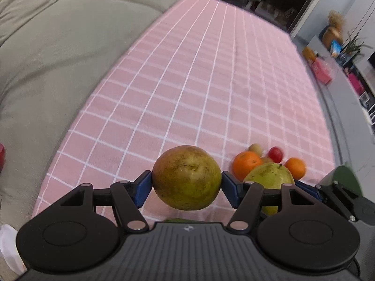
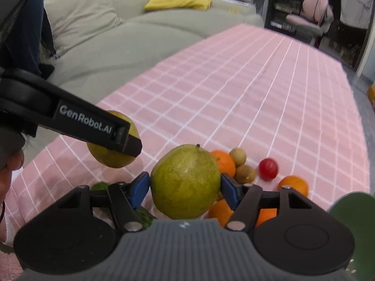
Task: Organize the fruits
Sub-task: 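Carry both pears over the green colander and release them inside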
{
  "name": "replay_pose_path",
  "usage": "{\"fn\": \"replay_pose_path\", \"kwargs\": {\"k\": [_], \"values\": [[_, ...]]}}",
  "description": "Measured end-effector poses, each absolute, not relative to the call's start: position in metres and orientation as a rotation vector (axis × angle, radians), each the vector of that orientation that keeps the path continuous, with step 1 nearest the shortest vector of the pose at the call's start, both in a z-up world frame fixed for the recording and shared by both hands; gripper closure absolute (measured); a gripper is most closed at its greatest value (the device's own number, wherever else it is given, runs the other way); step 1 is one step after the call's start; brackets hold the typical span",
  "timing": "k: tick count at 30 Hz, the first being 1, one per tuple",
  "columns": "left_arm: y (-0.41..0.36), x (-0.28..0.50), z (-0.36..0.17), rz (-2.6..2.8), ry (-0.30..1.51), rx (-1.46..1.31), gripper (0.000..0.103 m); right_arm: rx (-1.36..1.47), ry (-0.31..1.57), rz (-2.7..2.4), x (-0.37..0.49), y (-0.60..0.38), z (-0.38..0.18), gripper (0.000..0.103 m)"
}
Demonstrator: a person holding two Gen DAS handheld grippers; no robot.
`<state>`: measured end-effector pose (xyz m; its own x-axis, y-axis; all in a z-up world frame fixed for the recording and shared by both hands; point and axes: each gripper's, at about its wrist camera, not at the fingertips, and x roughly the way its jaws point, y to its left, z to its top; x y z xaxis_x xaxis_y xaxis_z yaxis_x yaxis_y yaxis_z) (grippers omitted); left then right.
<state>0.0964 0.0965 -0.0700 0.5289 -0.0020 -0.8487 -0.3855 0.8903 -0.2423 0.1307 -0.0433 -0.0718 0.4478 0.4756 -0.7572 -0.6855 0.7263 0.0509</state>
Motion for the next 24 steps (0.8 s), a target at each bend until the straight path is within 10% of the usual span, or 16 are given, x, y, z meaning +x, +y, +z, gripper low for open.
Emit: {"fn": "replay_pose_path", "kwargs": {"k": [24], "values": [[-0.074,0.123,-0.034,-0.297,0.976,-0.315,0.030,-0.281,0.853,0.412,0.097,-0.223,-0.016,0.040]]}}
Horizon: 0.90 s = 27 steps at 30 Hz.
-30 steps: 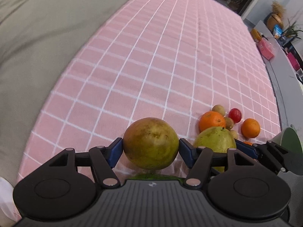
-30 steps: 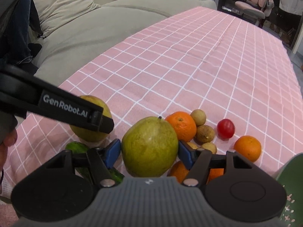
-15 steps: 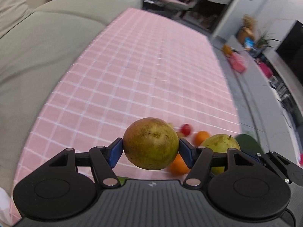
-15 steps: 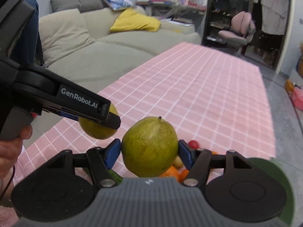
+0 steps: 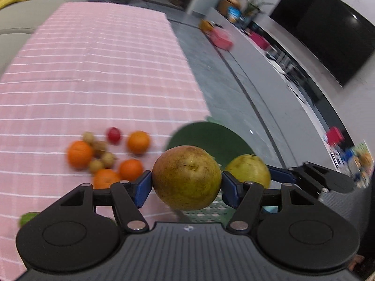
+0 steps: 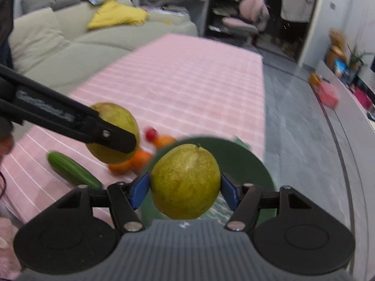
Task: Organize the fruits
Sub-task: 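Carry both pears over the green colander and release them inside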
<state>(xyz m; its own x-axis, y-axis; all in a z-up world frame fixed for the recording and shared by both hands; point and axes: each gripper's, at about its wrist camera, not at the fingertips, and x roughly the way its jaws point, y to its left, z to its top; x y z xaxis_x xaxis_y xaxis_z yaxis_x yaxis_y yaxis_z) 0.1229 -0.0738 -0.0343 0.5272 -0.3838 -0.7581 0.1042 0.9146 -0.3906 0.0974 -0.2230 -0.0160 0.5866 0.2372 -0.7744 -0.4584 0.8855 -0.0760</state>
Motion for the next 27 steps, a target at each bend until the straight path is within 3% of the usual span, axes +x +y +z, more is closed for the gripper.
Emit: {"fn": "replay_pose_path", "kwargs": {"k": [13,27], "values": [[-0.114,0.151,-0.082,-0.350,1.182,-0.253,0.030,-0.341,1.079,0.502,0.142,-0.256,-0.072,0.040],[-0.135,0.175,-0.103,-0.359,1.280,-0.175,0.029,-0.339,1.176,0.562,0.152,-0.247,-0.099,0.040]]}}
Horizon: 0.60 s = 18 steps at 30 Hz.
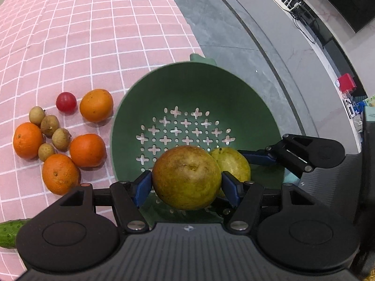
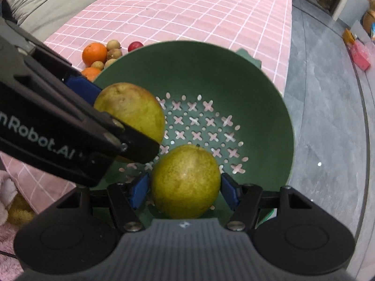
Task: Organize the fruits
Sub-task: 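Carry both pears over the green colander and release them inside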
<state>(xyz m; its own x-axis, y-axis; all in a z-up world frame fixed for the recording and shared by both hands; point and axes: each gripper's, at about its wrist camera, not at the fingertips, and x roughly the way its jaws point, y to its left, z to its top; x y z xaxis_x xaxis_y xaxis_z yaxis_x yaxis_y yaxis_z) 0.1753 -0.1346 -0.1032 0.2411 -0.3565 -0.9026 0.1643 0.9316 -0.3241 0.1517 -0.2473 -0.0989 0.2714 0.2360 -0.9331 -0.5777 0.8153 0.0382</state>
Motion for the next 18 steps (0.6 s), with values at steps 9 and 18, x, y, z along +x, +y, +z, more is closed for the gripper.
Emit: {"fn": "replay_pose_path", "kwargs": {"k": [9,18], "values": [[-0.1434,0.1764,-0.1041,-0.350,1.266,-0.069,0.029,-0.317,1.147,0.570,0.1501,-0.2480,-0.0956,0.039],[-0.1423,0.1720,-0.1001,-0.352,1.255,-0.084,0.025,-0.299,1.129,0.536,0.1484,-0.2548,-0.0926,0.034]]}}
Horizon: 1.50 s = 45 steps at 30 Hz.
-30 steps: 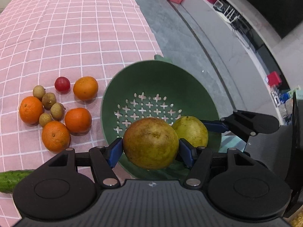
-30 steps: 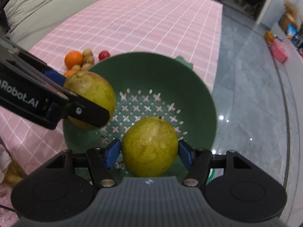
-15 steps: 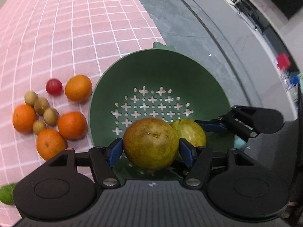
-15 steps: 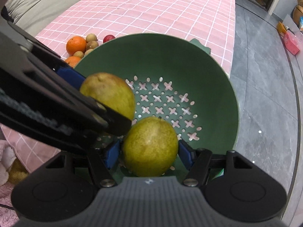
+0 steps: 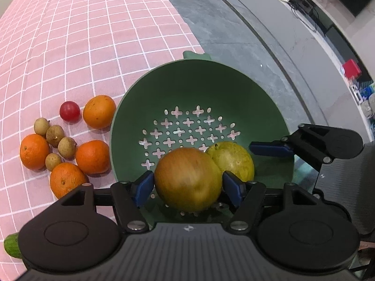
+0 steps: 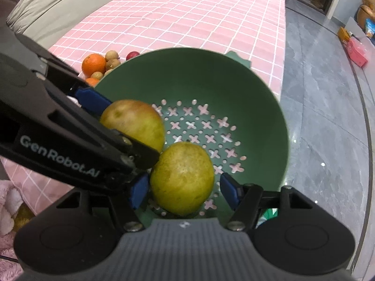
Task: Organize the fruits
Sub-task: 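Carry both pears over the green colander and release them inside, then grasp an orange with the right tool and lift it toward the colander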
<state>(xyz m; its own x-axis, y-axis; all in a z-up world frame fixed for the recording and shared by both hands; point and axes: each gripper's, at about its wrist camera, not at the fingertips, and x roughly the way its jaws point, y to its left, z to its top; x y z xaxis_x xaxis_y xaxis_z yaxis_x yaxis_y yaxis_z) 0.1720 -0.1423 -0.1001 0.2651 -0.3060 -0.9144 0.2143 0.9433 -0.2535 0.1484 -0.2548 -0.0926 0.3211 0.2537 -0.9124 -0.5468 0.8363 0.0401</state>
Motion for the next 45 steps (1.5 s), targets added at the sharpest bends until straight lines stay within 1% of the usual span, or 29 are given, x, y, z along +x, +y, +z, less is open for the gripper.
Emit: {"fn": "replay_pose_path", "kwargs": {"k": [2,4,6,14,17,22,28,29,30,32,37,39,42,44,45], "values": [[-0.141,0.171,-0.098,-0.344,1.244,-0.103,0.025,-0.297,1.123,0.527,0.147,-0.256,-0.091,0.032],[-0.139,0.170,-0.095,-0.344,1.239,-0.118,0.020,-0.292,1.118,0.524,0.146,-0.258,-0.091,0.032],[-0.138,0.169,-0.092,-0.346,1.236,-0.136,0.019,-0.282,1.109,0.513,0.145,-0.259,-0.090,0.032],[-0.117,0.161,-0.065,-0.338,1.167,-0.239,0.019,-0.212,1.058,0.435,0.139,-0.265,-0.081,0.032],[-0.104,0.155,-0.048,-0.321,1.107,-0.253,0.019,-0.143,1.013,0.384,0.134,-0.267,-0.071,0.026],[-0.078,0.142,-0.025,-0.265,0.996,-0.261,0.019,-0.049,0.929,0.300,0.124,-0.256,-0.056,0.026],[-0.042,0.125,-0.018,-0.177,0.922,-0.259,0.019,0.002,0.842,0.303,0.114,-0.224,-0.044,0.024],[-0.036,0.122,-0.019,-0.160,0.920,-0.259,0.019,-0.007,0.829,0.316,0.111,-0.217,-0.043,0.022],[-0.031,0.119,-0.020,-0.144,0.921,-0.260,0.019,-0.019,0.819,0.331,0.109,-0.210,-0.041,0.018],[-0.018,0.114,-0.022,-0.119,0.916,-0.272,0.021,-0.043,0.793,0.361,0.105,-0.196,-0.038,0.013],[0.008,0.101,-0.026,-0.086,0.882,-0.286,0.022,-0.130,0.747,0.420,0.096,-0.165,-0.036,0.014],[0.014,0.096,-0.029,-0.075,0.870,-0.268,0.022,-0.159,0.731,0.438,0.093,-0.156,-0.037,0.017],[0.022,0.088,-0.037,-0.047,0.862,-0.236,0.022,-0.204,0.708,0.468,0.088,-0.142,-0.042,0.018],[0.027,0.085,-0.042,-0.031,0.853,-0.225,0.022,-0.230,0.699,0.490,0.086,-0.131,-0.045,0.021],[0.030,0.084,-0.045,-0.024,0.848,-0.224,0.023,-0.243,0.698,0.497,0.086,-0.127,-0.046,0.022]]}}
